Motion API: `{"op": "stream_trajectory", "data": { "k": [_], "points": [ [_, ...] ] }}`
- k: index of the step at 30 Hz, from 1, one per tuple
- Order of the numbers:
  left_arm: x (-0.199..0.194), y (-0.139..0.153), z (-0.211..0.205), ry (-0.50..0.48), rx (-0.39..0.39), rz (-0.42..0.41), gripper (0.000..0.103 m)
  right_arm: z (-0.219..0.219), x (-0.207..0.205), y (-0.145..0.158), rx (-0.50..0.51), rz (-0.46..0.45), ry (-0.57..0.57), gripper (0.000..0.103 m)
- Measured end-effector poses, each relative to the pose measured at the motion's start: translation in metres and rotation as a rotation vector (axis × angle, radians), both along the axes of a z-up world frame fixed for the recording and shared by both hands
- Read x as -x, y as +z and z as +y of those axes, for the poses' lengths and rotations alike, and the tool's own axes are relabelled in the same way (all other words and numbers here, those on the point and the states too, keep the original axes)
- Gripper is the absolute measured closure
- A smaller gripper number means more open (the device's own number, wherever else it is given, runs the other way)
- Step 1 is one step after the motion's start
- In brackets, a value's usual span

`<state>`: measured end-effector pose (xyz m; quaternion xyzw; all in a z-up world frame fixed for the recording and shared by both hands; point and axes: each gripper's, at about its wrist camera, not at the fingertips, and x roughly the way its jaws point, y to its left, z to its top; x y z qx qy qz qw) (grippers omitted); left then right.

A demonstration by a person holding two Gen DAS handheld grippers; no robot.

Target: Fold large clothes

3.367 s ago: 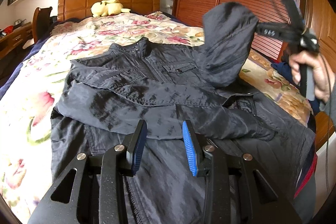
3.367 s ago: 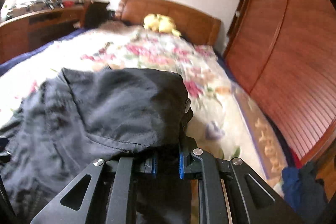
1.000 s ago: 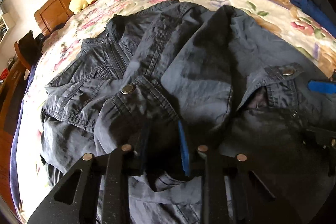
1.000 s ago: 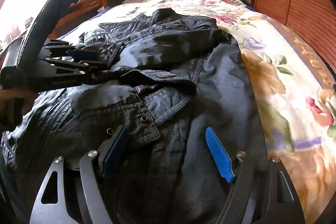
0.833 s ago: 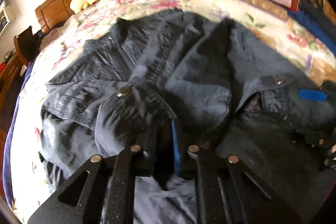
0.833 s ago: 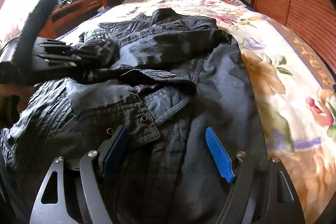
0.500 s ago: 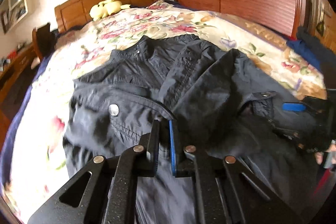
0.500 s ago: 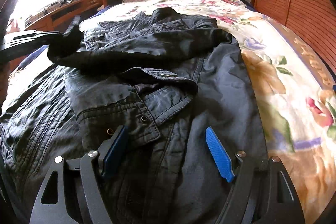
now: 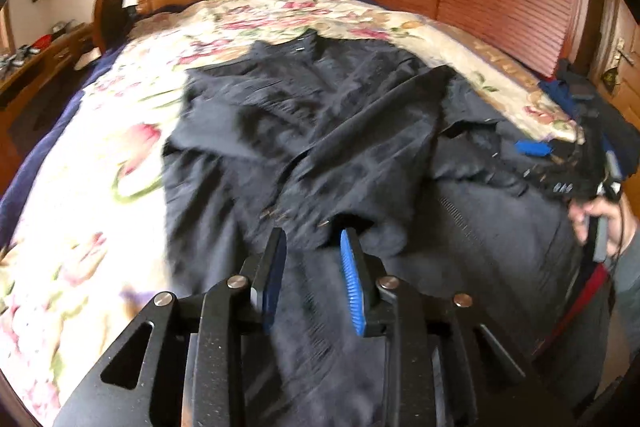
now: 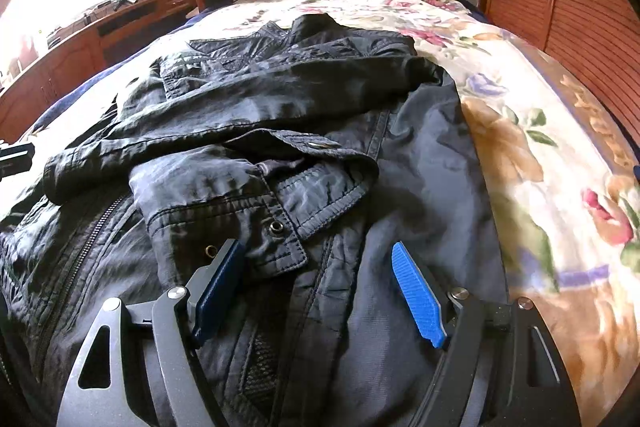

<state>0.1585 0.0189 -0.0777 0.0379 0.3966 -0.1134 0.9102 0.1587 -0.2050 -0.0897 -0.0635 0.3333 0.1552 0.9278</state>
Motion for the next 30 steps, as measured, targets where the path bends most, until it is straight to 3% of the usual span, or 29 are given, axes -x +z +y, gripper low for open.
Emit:
{"op": "stream_trajectory", "data": {
  "k": [6, 12, 20, 28, 30],
  "points": [
    [0.022, -0.008, 0.034, 0.062, -0.015, 0.018, 0.073, 0.034, 0.015, 0.033, -0.05, -0.065, 0.097, 0.027],
    [0.037, -0.018, 0.056, 0.108, -0.001, 0.031, 0.073, 0.118, 0.008, 0.05, -0.034, -0.065, 0.274, 0.052],
    [0.049, -0.026, 0.08, 0.147, 0.008, 0.043, 0.073, 0.205, 0.002, 0.032, 0.046, 0.01, 0.417, 0.08],
    [0.058, -0.032, 0.093, 0.169, 0.014, 0.048, 0.073, 0.217, 0.009, 0.008, 0.103, 0.111, 0.448, 0.081],
    [0.059, -0.034, 0.095, 0.171, 0.017, 0.05, 0.073, 0.219, 0.012, 0.007, 0.123, 0.1, 0.451, 0.081]
  ]
}}
